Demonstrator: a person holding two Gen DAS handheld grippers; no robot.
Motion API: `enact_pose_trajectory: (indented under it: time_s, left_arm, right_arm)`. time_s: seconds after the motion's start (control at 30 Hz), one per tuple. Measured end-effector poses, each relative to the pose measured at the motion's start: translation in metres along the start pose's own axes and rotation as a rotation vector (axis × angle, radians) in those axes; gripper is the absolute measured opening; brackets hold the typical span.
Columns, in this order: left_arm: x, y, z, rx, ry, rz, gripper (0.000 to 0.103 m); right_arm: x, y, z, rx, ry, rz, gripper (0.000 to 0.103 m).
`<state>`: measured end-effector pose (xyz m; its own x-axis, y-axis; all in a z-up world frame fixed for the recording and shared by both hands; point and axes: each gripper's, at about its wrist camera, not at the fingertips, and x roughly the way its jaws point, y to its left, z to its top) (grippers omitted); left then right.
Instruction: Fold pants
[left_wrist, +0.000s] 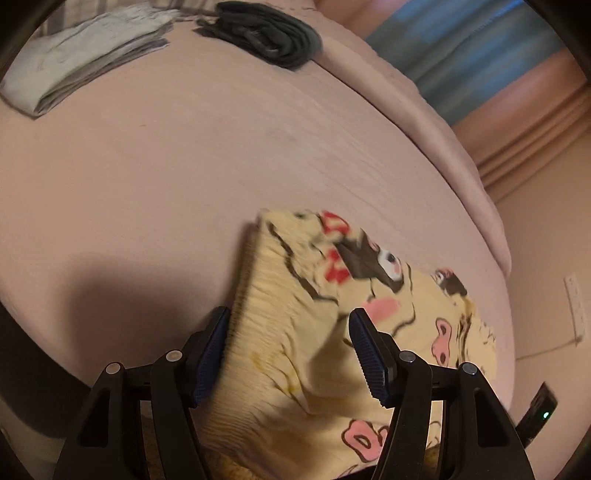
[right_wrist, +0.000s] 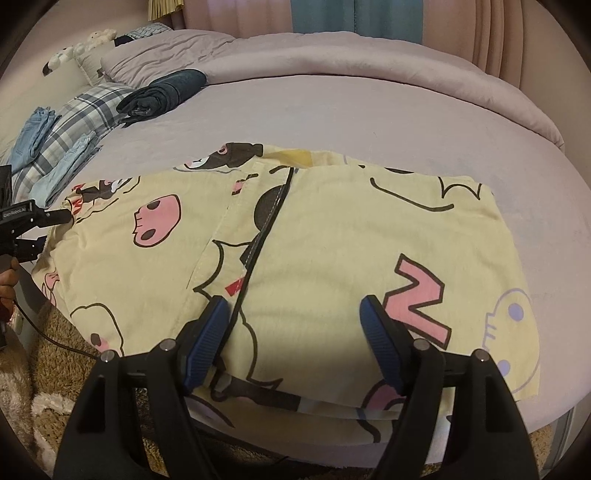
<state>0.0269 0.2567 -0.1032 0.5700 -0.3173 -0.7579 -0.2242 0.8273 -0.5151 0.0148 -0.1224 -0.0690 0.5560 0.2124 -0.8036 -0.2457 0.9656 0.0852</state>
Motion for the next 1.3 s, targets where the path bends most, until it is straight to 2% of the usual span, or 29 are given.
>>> enact_pose_trajectory:
  time_s: [0.03, 0.07, 0.1, 0.13, 0.17, 0.2, 0.27, 0.33, 0.43, 0.5, 0.6, 0.7, 0.87, 1.0, 1.13, 1.17, 1.23, 1.3]
  left_arm:
    - [0.001, -0.003, -0.002, 0.013, -0.003, 0.02, 0.062]
    - [0.001, -0.006, -0.004, 0.015, -0.007, 0.04, 0.048]
    - [0.0, -0.007, -0.004, -0.003, 0.003, 0.041, 0.029]
    - [-0.001, -0.006, -0.004, -0.029, 0.022, 0.006, 0.029]
    - [-0.003, -0.007, -0.005, -0.079, 0.038, -0.06, 0.027]
    - [-0.003, -0.01, -0.002, -0.096, 0.034, -0.087, 0.027]
    - [-0.017, -0.028, -0.002, -0.067, -0.01, -0.089, 0.026]
    - [-0.034, -0.057, -0.002, -0.005, -0.059, -0.122, 0.026]
    - [-0.054, -0.116, -0.003, 0.115, -0.076, -0.25, 0.026]
    - [-0.056, -0.15, -0.005, 0.185, -0.066, -0.301, 0.026]
    - [-0.042, -0.215, -0.014, 0.298, -0.006, -0.388, 0.026]
    - [-0.017, -0.271, -0.031, 0.403, 0.046, -0.397, 0.026]
    - [0.043, -0.332, -0.053, 0.465, 0.19, -0.42, 0.026]
    - [0.086, -0.365, -0.076, 0.53, 0.258, -0.353, 0.026]
    - [0.126, -0.379, -0.097, 0.568, 0.36, -0.29, 0.029]
    - [0.138, -0.38, -0.101, 0.563, 0.397, -0.26, 0.031]
    - [0.148, -0.379, -0.105, 0.538, 0.441, -0.255, 0.036]
    - [0.147, -0.378, -0.102, 0.495, 0.466, -0.303, 0.055]
  right_arm:
    - [0.0, 0.001, 0.0, 0.0, -0.001, -0.002, 0.076]
    - [-0.001, 0.001, -0.001, 0.0, -0.001, -0.002, 0.076]
    - [-0.001, 0.0, -0.001, 0.002, -0.002, -0.001, 0.076]
    - [-0.001, 0.0, -0.001, 0.004, -0.002, 0.001, 0.076]
    - [-0.001, -0.001, -0.001, 0.006, -0.003, 0.006, 0.076]
    - [-0.002, -0.002, -0.001, 0.008, -0.004, 0.009, 0.076]
    - [-0.003, -0.003, -0.001, 0.014, -0.006, 0.012, 0.075]
    - [-0.004, -0.004, -0.001, 0.019, -0.008, 0.015, 0.074]
    - [-0.007, -0.009, -0.002, 0.043, -0.012, 0.021, 0.074]
    - [-0.011, -0.017, -0.002, 0.071, -0.017, 0.03, 0.074]
    - [-0.019, -0.032, -0.004, 0.115, -0.027, 0.014, 0.074]
    - [-0.032, -0.055, -0.01, 0.177, -0.047, -0.035, 0.074]
    - [-0.048, -0.099, -0.027, 0.307, -0.058, -0.095, 0.074]
    - [-0.055, -0.125, -0.041, 0.378, -0.056, -0.131, 0.074]
    - [-0.051, -0.138, -0.05, 0.418, -0.034, -0.155, 0.074]
    - [-0.051, -0.139, -0.05, 0.422, -0.035, -0.154, 0.074]
    - [-0.053, -0.137, -0.05, 0.414, -0.036, -0.164, 0.074]
    - [-0.056, -0.136, -0.052, 0.403, -0.031, -0.185, 0.074]
